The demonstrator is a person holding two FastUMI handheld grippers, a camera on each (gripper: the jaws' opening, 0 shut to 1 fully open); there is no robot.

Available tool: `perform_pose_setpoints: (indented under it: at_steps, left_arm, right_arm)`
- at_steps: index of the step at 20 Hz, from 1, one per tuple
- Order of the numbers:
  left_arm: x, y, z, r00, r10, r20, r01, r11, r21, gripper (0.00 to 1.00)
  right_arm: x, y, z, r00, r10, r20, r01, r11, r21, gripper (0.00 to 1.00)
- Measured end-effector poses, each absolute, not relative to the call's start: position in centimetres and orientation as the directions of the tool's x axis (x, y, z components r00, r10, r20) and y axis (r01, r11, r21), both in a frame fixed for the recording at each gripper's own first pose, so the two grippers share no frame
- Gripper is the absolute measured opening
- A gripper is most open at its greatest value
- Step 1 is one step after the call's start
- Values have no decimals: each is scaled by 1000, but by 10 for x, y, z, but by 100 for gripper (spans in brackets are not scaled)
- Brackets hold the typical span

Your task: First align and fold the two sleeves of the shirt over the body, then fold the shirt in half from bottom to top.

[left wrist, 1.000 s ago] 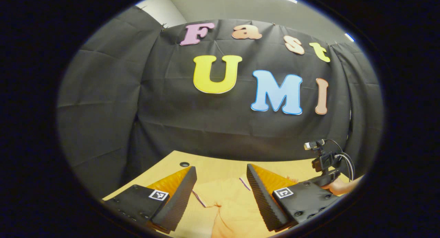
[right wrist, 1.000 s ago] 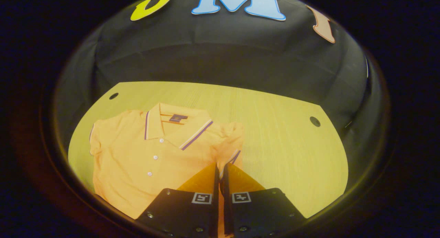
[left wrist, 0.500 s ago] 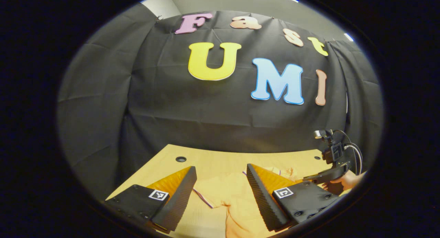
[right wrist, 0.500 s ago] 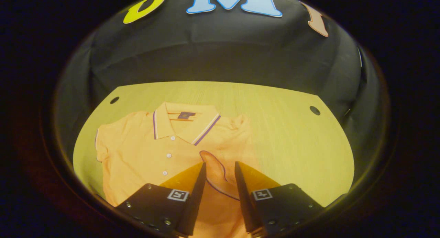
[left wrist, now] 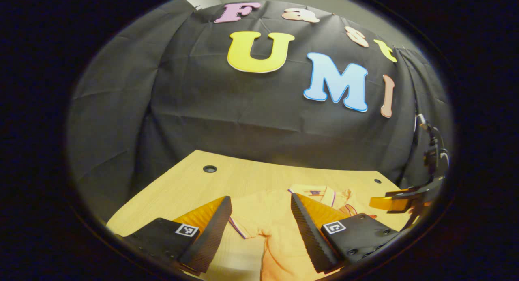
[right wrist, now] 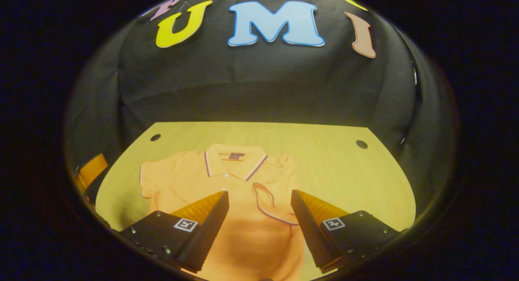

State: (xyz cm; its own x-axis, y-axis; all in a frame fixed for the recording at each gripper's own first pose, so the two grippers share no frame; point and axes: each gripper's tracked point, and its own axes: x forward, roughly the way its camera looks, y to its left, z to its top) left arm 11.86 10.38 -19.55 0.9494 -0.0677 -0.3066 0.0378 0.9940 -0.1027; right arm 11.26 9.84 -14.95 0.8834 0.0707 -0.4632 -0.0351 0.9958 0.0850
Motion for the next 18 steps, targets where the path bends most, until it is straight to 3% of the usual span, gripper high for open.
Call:
perform_pose_setpoints:
  at_steps: [6,11,18]
  left_arm:
    - [152,122,-233,931,-32,-363,1,996,-86,97]
    - [179,134,-272,906,1,-424,-50,993,-103,97]
    - [203,157,-333,846,47,-531,-110,990,-88,96]
  right_arm:
    - [72,103,-99,932,75,-353,-35,992,118,95]
    - [38,88,-76,957,-8,-289,37,995,95,95]
    - [-2,87,-67,956,-47,-291,81,991,105,95]
